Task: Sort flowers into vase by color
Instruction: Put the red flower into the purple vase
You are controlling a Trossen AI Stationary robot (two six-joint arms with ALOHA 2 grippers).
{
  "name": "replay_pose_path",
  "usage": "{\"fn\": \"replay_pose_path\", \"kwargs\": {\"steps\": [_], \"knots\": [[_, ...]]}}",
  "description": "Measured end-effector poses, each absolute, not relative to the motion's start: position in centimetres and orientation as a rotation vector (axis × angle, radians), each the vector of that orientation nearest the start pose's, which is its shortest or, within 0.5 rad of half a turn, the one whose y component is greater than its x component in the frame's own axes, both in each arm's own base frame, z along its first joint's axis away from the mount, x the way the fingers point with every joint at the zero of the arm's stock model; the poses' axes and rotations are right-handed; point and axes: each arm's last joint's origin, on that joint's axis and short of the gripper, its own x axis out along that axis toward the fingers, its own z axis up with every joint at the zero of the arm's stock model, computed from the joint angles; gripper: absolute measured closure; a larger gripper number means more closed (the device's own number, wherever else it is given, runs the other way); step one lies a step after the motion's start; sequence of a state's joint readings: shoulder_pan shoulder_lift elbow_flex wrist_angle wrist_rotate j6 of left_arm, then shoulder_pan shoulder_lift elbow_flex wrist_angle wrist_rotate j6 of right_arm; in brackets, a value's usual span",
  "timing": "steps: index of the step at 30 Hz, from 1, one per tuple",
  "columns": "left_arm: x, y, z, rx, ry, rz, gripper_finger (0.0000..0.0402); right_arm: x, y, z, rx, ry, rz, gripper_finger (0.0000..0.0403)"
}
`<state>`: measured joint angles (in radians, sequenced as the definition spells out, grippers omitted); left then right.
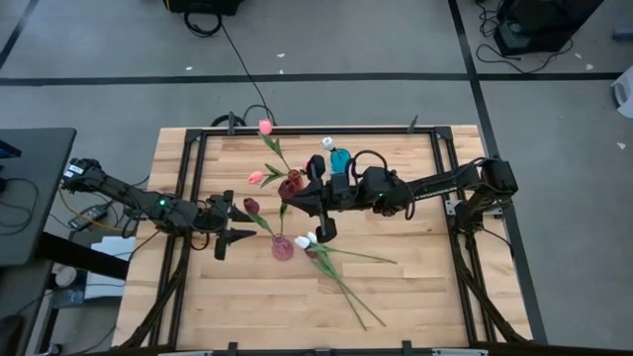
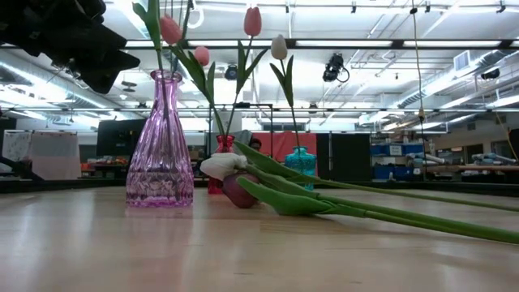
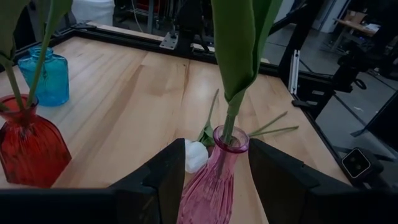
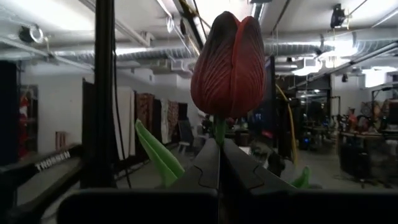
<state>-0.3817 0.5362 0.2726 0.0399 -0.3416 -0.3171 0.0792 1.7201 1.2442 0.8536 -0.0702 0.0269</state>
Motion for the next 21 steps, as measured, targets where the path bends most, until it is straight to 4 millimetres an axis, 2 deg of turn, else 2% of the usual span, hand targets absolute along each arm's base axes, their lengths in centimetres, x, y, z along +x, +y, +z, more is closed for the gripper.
{"fn": "replay_pose_path", "kwargs": {"steps": [6, 12, 17, 21], "knots": [[13.1, -4.2, 21.6, -0.21, 0.191, -0.013, 0.022, 40.5, 3.0, 32.1, 0.034, -0.323, 0.144, 0.0392], [12.9, -4.1, 22.8, -0.197, 0.21, -0.018, 0.022, 42.1, 2.8, 29.0, 0.057, -0.219, 0.149, 0.0382], [12.7, -4.1, 23.6, -0.18, 0.23, -0.023, 0.022, 42.8, 3.0, 27.0, 0.105, -0.111, 0.226, 0.0334], [12.7, -4.1, 23.9, -0.155, 0.222, -0.028, 0.022, 42.8, 3.0, 25.4, 0.109, 0.06, 0.234, 0.0283]]}}
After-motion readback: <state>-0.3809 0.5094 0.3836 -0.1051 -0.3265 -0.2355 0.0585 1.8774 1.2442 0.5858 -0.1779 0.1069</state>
